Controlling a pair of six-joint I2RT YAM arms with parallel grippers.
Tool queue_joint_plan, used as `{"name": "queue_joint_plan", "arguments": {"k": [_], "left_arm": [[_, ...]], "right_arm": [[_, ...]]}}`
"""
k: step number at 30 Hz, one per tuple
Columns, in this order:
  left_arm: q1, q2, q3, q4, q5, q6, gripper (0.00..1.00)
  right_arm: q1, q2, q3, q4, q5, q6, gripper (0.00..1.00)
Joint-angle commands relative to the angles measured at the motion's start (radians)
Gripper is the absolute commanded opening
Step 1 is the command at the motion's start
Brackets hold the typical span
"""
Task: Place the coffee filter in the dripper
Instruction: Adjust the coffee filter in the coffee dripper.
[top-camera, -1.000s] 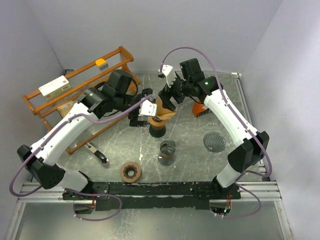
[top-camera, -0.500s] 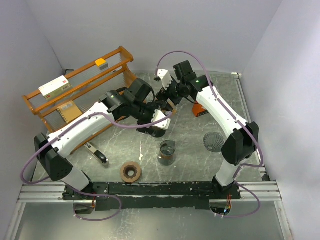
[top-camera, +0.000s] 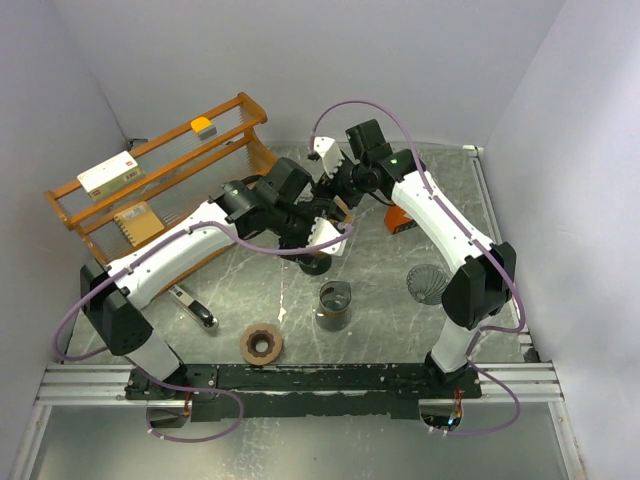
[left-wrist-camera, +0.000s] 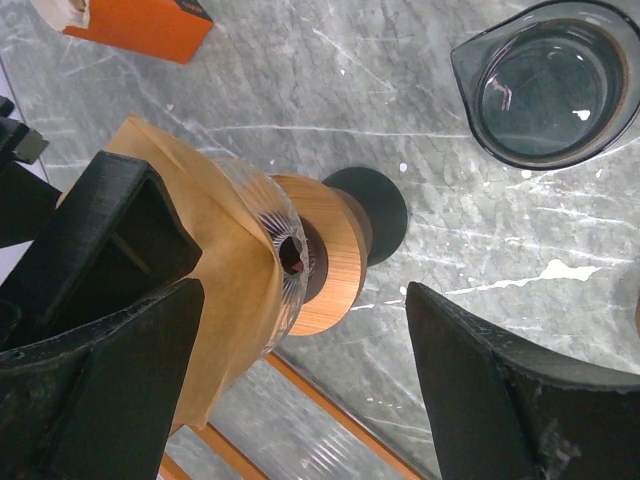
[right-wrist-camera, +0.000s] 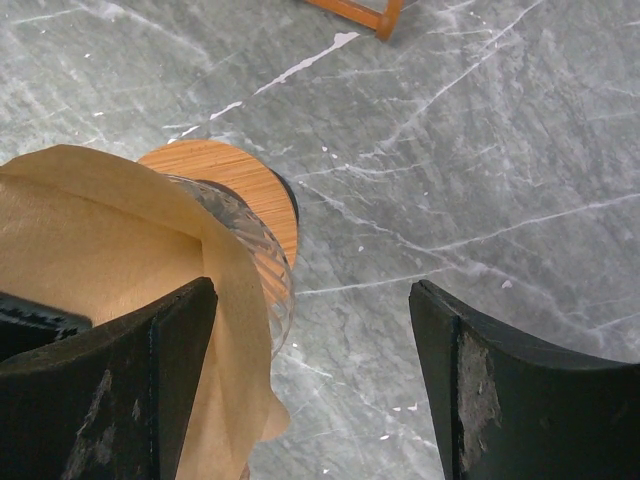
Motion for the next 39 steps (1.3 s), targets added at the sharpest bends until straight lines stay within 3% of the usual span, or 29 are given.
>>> {"name": "queue_joint_plan", "arguments": {"k": [1, 39], "left_arm": [[-0.004, 0.022, 0.019, 0.022, -0.032, 0.011, 0.93], [-0.005, 0.117, 0.032, -0.131, -0.108, 0.010, 0.77]], "right_arm": [[0.000, 0.019, 0.027, 0.000, 0.004, -0.011, 0.79], [0.037, 0.033, -0.077, 0.056, 0.016, -0.032, 0.76]]}}
